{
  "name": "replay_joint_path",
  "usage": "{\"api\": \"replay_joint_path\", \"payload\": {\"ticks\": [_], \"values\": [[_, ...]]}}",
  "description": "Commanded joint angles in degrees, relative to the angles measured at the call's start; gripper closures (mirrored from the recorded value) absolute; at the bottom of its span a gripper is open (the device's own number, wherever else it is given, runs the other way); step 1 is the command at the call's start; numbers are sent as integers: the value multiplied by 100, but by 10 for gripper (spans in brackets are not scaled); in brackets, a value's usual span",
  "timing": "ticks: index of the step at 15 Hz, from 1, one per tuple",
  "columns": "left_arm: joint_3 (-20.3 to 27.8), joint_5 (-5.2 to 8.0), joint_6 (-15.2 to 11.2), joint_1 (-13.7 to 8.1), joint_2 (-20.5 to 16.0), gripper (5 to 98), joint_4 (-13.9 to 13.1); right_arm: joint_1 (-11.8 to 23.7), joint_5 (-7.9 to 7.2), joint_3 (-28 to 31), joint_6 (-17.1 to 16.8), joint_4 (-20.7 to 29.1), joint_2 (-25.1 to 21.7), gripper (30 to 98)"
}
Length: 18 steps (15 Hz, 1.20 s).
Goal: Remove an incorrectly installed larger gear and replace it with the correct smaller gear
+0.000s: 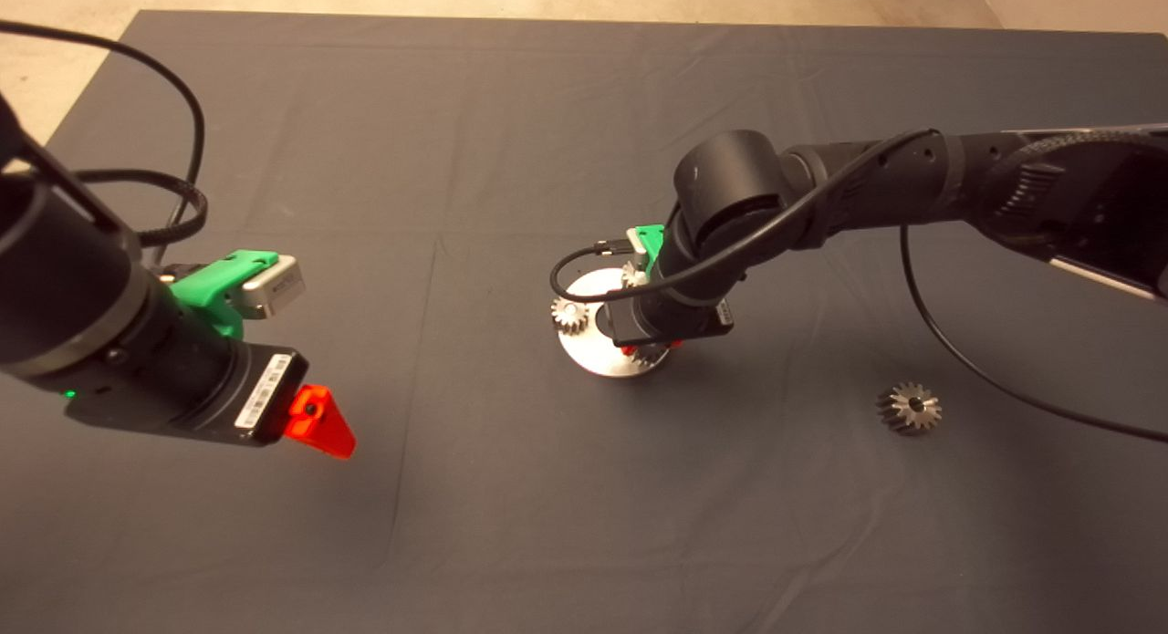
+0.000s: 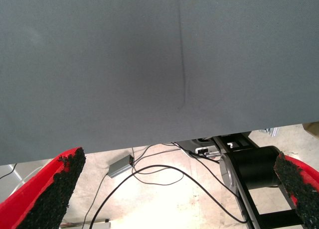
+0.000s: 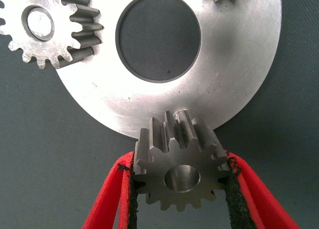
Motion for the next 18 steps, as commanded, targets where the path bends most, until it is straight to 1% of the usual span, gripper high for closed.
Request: {"api": "replay_joint_path", "payload": {"ticks": [1,8,11,15,18], "values": [[46,9,-14,-85,-21,58,21,165,-33,-3,9,-148,37,929],[29,9,-14,-85,5,58,21,140,-42,23,2,-148,-15,929],[47,9,-14,-85,-4,58,21,24,-51,147,27,-148,-50,930],[47,9,-14,-85,-1,58,21,24,-59,155,27,-148,-118,929],[64,1,-32,-85,5,58,30,15,-59,234,18,-148,-314,929]]}}
